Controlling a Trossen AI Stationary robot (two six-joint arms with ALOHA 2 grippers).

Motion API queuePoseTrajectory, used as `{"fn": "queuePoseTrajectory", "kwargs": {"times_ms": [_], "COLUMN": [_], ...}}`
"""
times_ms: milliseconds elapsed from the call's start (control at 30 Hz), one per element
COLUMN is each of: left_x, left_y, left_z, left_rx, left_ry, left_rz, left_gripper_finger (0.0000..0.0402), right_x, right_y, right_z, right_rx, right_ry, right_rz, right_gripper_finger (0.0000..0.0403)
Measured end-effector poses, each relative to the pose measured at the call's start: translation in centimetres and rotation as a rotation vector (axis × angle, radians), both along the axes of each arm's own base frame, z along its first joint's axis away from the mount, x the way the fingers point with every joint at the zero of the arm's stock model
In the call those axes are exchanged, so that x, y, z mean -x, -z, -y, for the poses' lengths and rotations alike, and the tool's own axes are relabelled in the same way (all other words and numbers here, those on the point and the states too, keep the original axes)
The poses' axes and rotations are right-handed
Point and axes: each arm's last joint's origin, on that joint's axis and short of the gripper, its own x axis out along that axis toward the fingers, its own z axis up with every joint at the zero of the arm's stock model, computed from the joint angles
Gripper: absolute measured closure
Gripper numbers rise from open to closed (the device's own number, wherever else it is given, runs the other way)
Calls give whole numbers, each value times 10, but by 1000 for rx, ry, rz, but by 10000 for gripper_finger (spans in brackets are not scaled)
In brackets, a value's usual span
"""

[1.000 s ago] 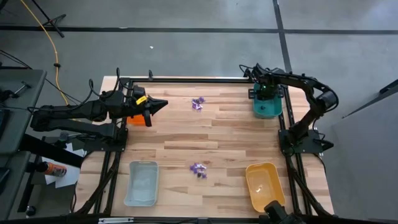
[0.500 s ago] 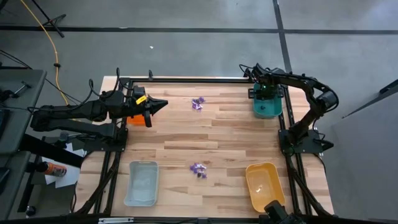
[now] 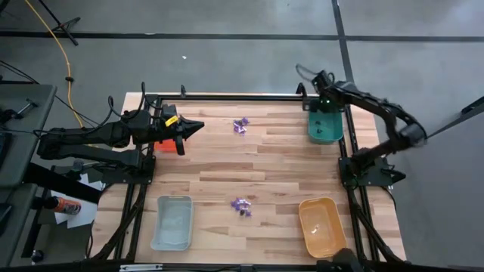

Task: Sort Halloween decoration
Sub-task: Put the black skull toy into the green bin

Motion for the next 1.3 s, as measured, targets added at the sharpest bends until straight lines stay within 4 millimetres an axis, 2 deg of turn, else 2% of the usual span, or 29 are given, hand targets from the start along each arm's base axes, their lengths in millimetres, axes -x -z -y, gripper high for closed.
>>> {"fn": "queuePoseTrajectory", "kwargs": {"times_ms": [100,267,433,533,633,767,900,933,1300], "left_x": [0,0,0,0,0,0,0,0,0], "left_y": [0,0,0,0,0,0,-1,-1,-1], "left_z": [0,0,0,0,0,0,0,0,0], "left_rx": [-47,-83,-115,-114,-114,-110,-86,-83,-80], "left_ry": [5,9,12,11,11,10,7,7,6], "left_rz": [-14,-26,-35,-35,-35,-31,-19,-18,-17], "left_gripper_finger": [401,401,401,401,401,401,401,401,401], "right_x": [-1,-12,-26,-37,-47,-59,-65,-66,-68], "right_y": [-37,-98,-132,-139,-139,-137,-139,-140,-148], "right_z": [-12,-50,-102,-131,-153,-174,-188,-190,-195], "right_rx": [173,443,596,633,640,655,710,729,802], "right_ry": [-66,-351,-714,-894,-1006,-1109,-1207,-1228,-1252], "right_rz": [186,523,710,758,766,758,774,773,836], "right_gripper_finger": [206,206,206,211,236,301,382,392,395]}}
